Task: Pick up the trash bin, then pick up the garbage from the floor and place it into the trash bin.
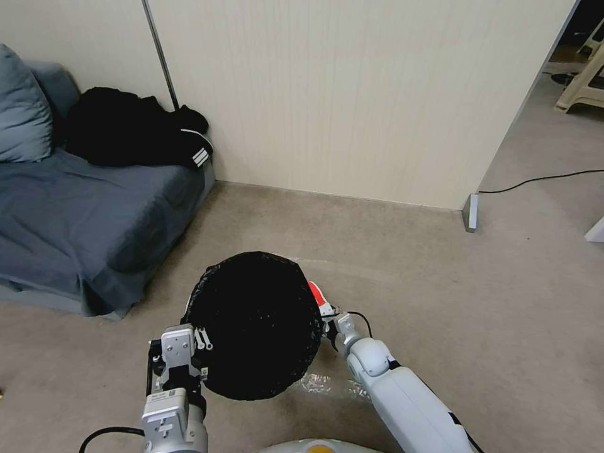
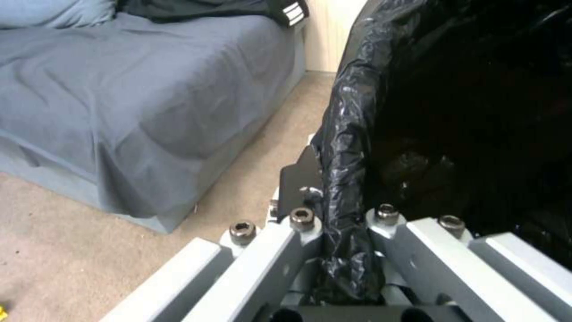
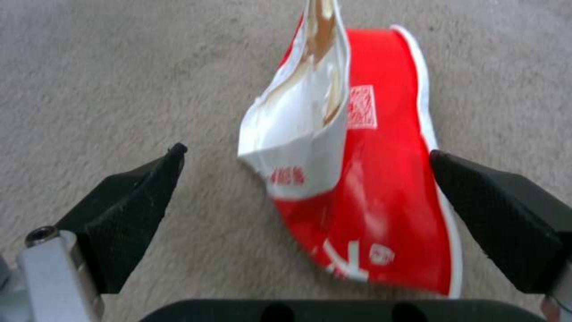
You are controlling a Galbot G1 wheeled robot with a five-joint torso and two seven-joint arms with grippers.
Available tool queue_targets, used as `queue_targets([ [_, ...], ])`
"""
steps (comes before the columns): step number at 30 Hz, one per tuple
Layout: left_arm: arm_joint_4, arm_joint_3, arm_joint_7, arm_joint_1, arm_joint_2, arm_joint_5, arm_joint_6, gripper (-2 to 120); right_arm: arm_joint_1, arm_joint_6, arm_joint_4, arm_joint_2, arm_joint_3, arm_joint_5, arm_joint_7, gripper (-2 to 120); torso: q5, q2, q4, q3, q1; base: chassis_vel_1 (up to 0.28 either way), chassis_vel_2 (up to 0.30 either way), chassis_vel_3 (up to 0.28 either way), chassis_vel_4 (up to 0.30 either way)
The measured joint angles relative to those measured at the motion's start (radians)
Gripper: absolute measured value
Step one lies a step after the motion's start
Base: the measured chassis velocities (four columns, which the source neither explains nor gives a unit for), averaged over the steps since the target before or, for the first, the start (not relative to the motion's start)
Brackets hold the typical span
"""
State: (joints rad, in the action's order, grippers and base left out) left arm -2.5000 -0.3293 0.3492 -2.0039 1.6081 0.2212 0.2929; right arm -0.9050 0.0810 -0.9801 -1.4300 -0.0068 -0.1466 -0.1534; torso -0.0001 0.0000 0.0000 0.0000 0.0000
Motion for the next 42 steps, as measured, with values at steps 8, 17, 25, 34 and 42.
queue_targets([
  [8,0.000,-0.001,0.002,-0.007,0.000,0.006,-0.006,0,0.043,-0.097,0.086,-0.029,0.024,-0.002,-0.018,93,0.0001,0.000,0.0000,0.000,0.000,0.000,0.000,0.000,0.000],
  [17,0.000,0.007,0.002,-0.007,0.000,0.014,-0.007,0,0.054,-0.130,0.097,-0.037,0.031,-0.008,-0.022,59,0.0000,0.000,0.0000,0.000,0.000,0.000,0.000,0.000,0.000],
  [25,0.000,0.005,0.003,-0.014,0.000,0.014,-0.008,0,0.054,-0.152,0.147,-0.062,0.042,-0.002,-0.023,31,0.0001,0.000,0.0000,0.000,0.000,0.000,0.000,0.000,0.000],
  [34,0.000,0.007,0.004,-0.016,0.000,0.012,-0.008,0,0.052,-0.177,0.199,-0.081,0.079,0.019,-0.029,0,0.0001,0.000,0.0001,0.000,0.000,0.000,0.000,0.000,0.000],
  [42,0.000,0.018,0.004,-0.013,0.000,0.015,-0.008,0,0.028,-0.177,0.102,-0.049,0.086,0.009,-0.012,0,0.0001,0.000,-0.0001,0.000,0.000,0.000,0.000,0.000,0.000],
])
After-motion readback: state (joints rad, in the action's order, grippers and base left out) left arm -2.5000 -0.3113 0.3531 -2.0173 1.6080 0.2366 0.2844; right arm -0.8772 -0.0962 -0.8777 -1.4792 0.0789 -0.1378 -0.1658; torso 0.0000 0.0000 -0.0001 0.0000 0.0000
